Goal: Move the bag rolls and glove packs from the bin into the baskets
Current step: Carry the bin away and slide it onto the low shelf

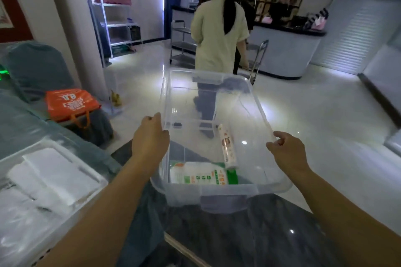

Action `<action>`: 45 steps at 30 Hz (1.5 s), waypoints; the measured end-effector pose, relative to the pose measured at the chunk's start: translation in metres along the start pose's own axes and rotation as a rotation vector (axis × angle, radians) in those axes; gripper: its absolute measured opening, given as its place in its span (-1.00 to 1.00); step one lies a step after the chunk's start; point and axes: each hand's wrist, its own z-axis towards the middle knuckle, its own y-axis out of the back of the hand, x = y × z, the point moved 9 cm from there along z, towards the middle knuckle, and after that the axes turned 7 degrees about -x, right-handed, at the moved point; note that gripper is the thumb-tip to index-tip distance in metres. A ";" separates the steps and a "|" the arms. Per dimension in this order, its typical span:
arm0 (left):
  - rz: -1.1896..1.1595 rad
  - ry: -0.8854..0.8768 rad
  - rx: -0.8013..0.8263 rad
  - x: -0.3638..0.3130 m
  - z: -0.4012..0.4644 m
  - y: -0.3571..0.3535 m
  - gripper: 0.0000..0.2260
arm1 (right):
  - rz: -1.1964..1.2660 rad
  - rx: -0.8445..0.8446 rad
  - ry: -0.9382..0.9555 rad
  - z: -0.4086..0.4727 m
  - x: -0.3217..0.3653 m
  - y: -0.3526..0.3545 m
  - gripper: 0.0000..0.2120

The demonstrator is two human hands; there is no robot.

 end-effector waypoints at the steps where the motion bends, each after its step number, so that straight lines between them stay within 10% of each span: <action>1: -0.008 0.008 0.019 0.004 0.019 -0.020 -0.72 | -0.012 0.007 -0.012 0.018 -0.003 -0.015 -0.62; 22: -0.069 0.309 0.329 0.050 0.351 -0.390 -0.90 | -0.016 0.208 -0.163 0.419 -0.074 -0.296 -0.58; 45: -0.131 0.845 -0.052 0.192 0.778 -0.536 -0.86 | 0.071 0.488 -0.006 0.841 0.113 -0.696 -0.58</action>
